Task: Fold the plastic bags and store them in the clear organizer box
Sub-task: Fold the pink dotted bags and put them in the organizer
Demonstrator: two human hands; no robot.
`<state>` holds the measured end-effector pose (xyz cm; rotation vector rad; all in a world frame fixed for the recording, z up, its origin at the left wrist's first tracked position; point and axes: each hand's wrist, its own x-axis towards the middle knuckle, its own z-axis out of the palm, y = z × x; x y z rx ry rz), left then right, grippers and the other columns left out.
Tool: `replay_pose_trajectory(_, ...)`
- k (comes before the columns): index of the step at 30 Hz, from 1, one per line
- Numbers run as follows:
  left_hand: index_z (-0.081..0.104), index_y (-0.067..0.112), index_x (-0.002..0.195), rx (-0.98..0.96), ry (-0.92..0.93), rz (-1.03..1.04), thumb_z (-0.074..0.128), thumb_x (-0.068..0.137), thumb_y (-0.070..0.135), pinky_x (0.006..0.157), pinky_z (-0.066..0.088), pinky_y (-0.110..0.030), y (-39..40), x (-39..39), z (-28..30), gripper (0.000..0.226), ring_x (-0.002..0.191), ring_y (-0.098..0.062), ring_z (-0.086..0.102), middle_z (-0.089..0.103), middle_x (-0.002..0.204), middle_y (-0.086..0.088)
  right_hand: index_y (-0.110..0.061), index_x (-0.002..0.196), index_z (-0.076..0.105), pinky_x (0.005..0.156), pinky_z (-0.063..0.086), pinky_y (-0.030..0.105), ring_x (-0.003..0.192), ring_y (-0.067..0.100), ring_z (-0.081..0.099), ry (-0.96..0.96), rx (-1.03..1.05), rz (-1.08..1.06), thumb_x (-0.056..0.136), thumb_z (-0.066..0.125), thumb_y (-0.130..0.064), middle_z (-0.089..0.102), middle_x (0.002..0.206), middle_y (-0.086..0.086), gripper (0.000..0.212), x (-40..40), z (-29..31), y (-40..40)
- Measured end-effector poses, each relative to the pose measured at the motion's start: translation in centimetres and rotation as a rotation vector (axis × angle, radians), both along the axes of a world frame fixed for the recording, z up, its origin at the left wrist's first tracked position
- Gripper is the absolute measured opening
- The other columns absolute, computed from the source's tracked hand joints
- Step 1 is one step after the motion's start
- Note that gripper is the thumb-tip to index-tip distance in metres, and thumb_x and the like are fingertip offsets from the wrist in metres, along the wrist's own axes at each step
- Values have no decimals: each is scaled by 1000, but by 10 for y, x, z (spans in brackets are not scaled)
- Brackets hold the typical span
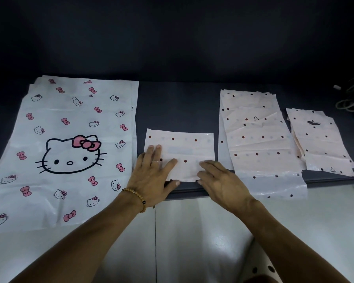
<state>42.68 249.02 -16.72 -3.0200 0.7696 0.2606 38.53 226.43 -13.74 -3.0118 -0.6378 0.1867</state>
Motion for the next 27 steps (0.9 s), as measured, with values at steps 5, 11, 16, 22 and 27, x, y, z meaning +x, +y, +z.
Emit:
replay_pose_trajectory(5, 24, 36, 144, -14, 5, 0, 27, 88, 67, 114, 14, -50, 1, 0, 5, 65, 143, -39, 4, 13, 156, -20, -6, 87, 65, 52, 53, 32, 92, 30, 64, -41, 49, -40, 64, 76, 4, 67, 102, 11, 28, 7, 5, 4)
replay_pose_trajectory(11, 51, 25, 129, -129, -40, -38, 47, 95, 36, 105, 38, -46, 5, 11, 20, 37, 132, -39, 34, 47, 137, -22, -12, 95, 55, 68, 45, 28, 81, 20, 55, 29, 309, -243, 94, 47, -9, 60, 89, 3, 9, 19, 5, 0)
replay_pose_trajectory(16, 50, 18, 131, -174, 17, -11, 46, 91, 13, 106, 39, -41, 12, 16, 24, 41, 138, -29, 31, 44, 143, -14, -23, 97, 46, 73, 48, 29, 84, 21, 58, 213, 408, -380, 98, 45, -28, 60, 93, 1, 5, 26, 11, -1)
replay_pose_trajectory(22, 57, 16, 121, -205, 148, 13, 34, 100, 34, 96, 45, -36, 19, 25, 35, 35, 123, -25, 46, 60, 124, -8, -28, 102, 49, 72, 52, 28, 75, 14, 58, 180, 436, -444, 89, 65, -30, 63, 89, -3, 21, 19, 8, -3)
replay_pose_trajectory(27, 56, 17, 78, -472, 272, 298, 41, 98, 37, 66, 41, -30, 34, 32, 37, 32, 78, -28, 57, 54, 72, -4, -20, 82, 58, 58, 37, 14, 71, 11, 53, 212, 647, -749, 90, 63, -32, 57, 76, -9, 15, 33, 0, 0)
